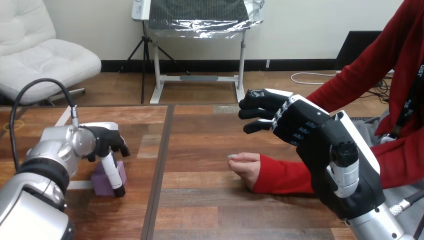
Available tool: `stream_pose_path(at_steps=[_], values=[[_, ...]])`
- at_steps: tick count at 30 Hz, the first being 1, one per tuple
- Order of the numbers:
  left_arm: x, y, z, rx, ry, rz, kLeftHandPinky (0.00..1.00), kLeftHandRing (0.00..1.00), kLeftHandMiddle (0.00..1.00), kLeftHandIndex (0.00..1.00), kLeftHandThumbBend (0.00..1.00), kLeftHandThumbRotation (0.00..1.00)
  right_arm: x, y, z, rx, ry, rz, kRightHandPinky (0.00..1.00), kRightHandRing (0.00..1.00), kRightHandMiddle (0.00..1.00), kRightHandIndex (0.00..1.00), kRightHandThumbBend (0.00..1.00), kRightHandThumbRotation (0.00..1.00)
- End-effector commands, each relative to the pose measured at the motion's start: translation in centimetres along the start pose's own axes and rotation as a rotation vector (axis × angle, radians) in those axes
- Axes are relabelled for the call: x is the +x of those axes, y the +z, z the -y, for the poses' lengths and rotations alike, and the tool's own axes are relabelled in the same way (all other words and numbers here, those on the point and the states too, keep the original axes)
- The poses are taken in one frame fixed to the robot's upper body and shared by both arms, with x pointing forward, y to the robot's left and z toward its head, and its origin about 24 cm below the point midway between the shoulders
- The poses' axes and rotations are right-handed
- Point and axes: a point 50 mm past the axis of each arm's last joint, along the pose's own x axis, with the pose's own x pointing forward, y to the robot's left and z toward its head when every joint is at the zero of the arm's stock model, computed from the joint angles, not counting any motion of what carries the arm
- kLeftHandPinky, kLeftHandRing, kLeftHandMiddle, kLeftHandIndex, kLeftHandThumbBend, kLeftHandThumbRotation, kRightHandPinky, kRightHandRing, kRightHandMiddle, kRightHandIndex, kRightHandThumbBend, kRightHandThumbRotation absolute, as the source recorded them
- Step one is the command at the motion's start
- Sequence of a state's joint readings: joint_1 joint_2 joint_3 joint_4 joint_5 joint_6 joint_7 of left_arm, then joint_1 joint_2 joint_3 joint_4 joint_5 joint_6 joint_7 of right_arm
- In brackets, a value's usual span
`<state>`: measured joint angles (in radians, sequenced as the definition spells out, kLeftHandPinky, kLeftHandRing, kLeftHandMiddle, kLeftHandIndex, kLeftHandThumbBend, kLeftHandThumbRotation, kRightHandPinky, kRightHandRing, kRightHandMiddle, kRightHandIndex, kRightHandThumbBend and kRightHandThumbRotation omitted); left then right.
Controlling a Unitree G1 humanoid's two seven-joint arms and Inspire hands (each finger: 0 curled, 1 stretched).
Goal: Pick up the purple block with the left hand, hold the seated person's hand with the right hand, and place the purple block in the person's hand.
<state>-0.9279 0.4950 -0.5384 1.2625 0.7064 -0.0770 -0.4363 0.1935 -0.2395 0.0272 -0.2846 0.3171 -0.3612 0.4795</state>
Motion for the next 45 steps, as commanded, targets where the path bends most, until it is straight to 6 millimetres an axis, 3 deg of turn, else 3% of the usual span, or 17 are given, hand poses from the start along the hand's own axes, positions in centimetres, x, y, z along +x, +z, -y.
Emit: stream_pose_path(at_steps=[1, 8, 28, 40, 45], values=[[-0.19, 0.26, -0.75, -0.02, 0.001, -0.003, 0.81, 0.91, 0.92, 0.85, 0.88, 0.0, 0.94, 1.39, 0.45, -0.025, 0.0, 0.086, 0.67, 0.76, 0.77, 0.75, 0.96, 1.0], [-0.14, 0.27, -0.51, -0.056, -0.023, 0.006, 0.8, 0.85, 0.87, 0.86, 0.87, 0.0, 0.92, 1.39, 0.45, -0.025, -0.003, 0.083, 0.67, 0.75, 0.77, 0.75, 0.96, 1.0], [-0.07, 0.13, -0.2, -0.01, -0.033, -0.006, 0.55, 0.67, 0.76, 0.83, 0.86, 0.0, 0.97, 1.45, 0.46, -0.025, -0.002, 0.083, 0.67, 0.76, 0.77, 0.75, 0.97, 1.0], [-0.03, 0.05, -0.09, 0.011, -0.034, -0.02, 0.57, 0.66, 0.73, 0.8, 0.87, 0.0, 0.95, 1.48, 0.46, -0.022, -0.007, 0.078, 0.67, 0.75, 0.77, 0.75, 0.98, 1.0], [-0.02, -0.01, -0.05, 0.016, -0.029, -0.021, 0.53, 0.55, 0.58, 0.79, 0.83, 0.0, 0.96, 1.43, 0.51, -0.022, -0.005, 0.085, 0.67, 0.75, 0.77, 0.75, 0.97, 1.0]])
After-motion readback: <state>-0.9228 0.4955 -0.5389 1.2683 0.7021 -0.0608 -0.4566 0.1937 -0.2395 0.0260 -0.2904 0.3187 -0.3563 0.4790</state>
